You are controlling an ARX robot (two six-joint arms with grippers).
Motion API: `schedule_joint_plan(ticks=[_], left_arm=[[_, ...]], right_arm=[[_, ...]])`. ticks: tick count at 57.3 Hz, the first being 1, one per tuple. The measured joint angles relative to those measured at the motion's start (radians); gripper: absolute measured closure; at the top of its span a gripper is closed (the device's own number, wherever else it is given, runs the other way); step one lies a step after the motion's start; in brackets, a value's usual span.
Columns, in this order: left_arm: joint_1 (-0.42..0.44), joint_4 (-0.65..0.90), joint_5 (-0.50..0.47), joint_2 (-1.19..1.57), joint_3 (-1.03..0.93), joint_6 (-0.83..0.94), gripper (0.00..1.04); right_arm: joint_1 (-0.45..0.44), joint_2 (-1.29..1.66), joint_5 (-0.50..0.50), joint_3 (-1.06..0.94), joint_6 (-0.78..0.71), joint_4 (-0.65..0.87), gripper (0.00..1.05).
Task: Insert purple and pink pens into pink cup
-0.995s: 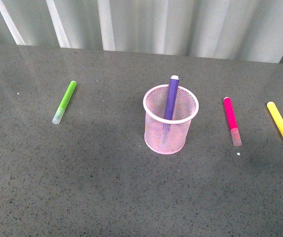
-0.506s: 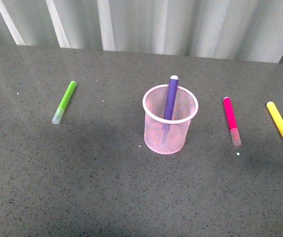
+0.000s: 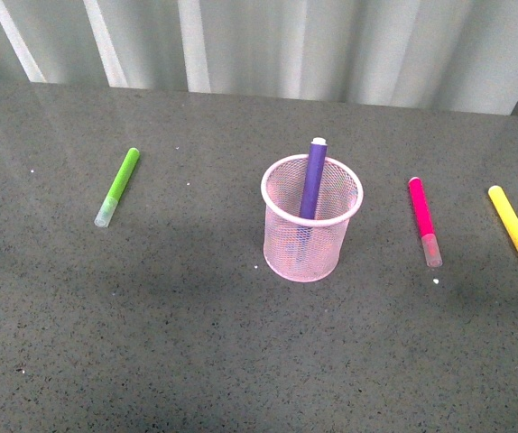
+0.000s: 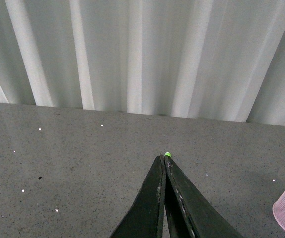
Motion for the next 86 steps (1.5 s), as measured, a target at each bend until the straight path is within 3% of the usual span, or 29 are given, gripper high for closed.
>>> schedule_joint_plan(ticks=[6, 10, 55, 62, 86], left_arm=[[-0.086, -0.084, -0.107, -0.091, 0.0, 0.0, 1.01], [-0.114, -0.138, -0.113, -0.153, -0.001, 0.0, 1.01], [-0.118, -0.421, -0.114, -0.441, -0.001, 0.0, 1.01], [-0.118, -0.589, -0.115, -0.58, -0.001, 0.0, 1.01], [-0.118, -0.599, -0.115, -0.61, -0.001, 0.0, 1.01]], right_arm=[[0.0, 0.0, 0.0, 0.0, 0.0, 0.0, 0.07], [0.0, 0.0, 0.0, 0.0, 0.0, 0.0, 0.07], [0.0, 0.0, 0.0, 0.0, 0.0, 0.0, 0.07], [0.0, 0.0, 0.0, 0.0, 0.0, 0.0, 0.07], [0.0, 0.0, 0.0, 0.0, 0.0, 0.0, 0.07]])
